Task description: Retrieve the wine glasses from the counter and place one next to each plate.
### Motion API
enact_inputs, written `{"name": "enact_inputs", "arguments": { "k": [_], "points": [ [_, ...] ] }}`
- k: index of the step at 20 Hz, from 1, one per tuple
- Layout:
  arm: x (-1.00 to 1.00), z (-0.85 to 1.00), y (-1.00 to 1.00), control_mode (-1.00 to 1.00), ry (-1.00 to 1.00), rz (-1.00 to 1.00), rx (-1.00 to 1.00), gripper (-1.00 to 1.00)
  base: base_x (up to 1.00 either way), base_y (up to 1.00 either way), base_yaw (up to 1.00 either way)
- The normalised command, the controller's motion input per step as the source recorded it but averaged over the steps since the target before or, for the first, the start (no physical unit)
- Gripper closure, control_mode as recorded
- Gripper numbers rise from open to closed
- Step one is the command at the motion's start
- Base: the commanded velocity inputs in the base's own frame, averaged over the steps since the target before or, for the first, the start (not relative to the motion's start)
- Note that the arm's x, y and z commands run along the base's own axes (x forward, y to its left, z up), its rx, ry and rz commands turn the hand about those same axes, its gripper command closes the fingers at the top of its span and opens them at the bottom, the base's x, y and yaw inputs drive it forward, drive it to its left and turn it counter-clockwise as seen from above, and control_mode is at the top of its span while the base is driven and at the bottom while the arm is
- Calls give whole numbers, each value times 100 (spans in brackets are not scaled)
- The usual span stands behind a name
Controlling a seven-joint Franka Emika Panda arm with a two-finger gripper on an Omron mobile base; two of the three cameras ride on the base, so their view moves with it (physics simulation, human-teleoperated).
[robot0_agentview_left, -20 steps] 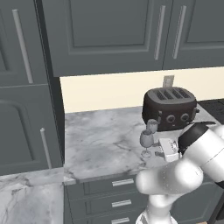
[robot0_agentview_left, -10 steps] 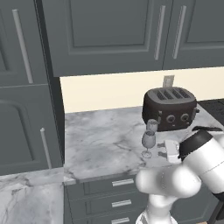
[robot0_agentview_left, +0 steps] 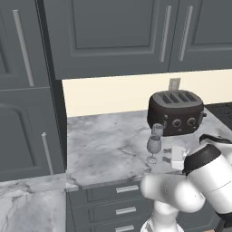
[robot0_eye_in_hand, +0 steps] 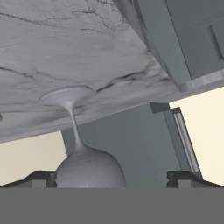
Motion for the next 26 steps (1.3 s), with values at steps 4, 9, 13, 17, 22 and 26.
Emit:
{"name": "enact_inputs", "arguments": {
  "k": [4, 9, 13, 17, 22, 26],
  "points": [
    [5, 0, 21, -100, 4, -2, 0, -100, 0, 0, 0],
    [10, 0, 7, -100, 2, 0, 0, -100, 0, 0, 0],
    [9, -9, 6, -100, 5, 0, 0, -100, 0, 0, 0],
    [2, -18, 0, -100, 6, -1, 0, -100, 0, 0, 0],
    [1, -22, 0, -100, 6, -5, 0, -100, 0, 0, 0],
    [19, -4, 1, -100, 1, -3, -1, -100, 0, 0, 0]
  ]
}}
